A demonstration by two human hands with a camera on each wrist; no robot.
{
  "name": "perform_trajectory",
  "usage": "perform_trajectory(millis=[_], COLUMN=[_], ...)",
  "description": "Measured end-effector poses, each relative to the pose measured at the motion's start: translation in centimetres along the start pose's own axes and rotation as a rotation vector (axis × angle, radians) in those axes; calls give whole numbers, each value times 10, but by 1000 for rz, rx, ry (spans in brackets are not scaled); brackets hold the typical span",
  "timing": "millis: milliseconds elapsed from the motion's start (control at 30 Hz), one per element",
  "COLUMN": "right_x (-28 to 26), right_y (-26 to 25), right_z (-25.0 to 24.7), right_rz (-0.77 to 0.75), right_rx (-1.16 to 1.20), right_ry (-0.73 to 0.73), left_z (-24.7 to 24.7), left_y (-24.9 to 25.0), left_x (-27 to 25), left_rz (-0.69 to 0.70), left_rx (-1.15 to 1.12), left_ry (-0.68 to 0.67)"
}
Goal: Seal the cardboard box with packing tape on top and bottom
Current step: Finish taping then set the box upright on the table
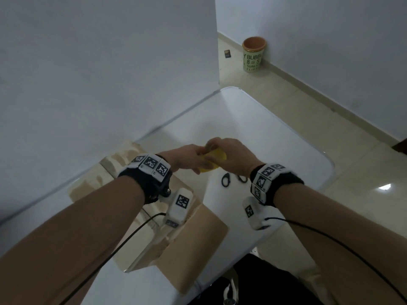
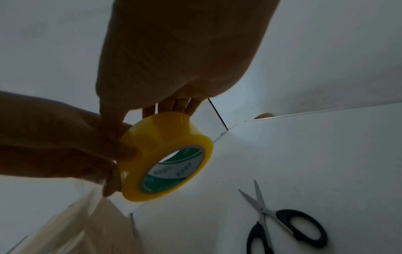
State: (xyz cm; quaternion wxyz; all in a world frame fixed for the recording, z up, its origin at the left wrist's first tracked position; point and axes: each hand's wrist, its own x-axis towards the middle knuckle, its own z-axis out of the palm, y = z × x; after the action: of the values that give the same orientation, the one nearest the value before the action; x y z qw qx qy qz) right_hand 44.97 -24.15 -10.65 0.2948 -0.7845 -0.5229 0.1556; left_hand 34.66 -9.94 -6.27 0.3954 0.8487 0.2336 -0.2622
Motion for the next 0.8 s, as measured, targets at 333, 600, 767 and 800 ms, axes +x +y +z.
perform_trajectory(millis=[333,600,767,800], right_x=[4,8,2,0], right_y=[-7,-3,11,15], right_z=[-7,-5,-12,-13], right_rz=[240,321,402,423], right_rx=[40,-79,-282,-293], right_ry=[-239,-343,-328,-294], left_z=[-8,3,20,20], left_y=[-6,1,22,25], left_x=[3,11,22,25], left_rz=[100,95,136,124], left_rx=[292,173,34,-38], left_ry=[116,207,175,152])
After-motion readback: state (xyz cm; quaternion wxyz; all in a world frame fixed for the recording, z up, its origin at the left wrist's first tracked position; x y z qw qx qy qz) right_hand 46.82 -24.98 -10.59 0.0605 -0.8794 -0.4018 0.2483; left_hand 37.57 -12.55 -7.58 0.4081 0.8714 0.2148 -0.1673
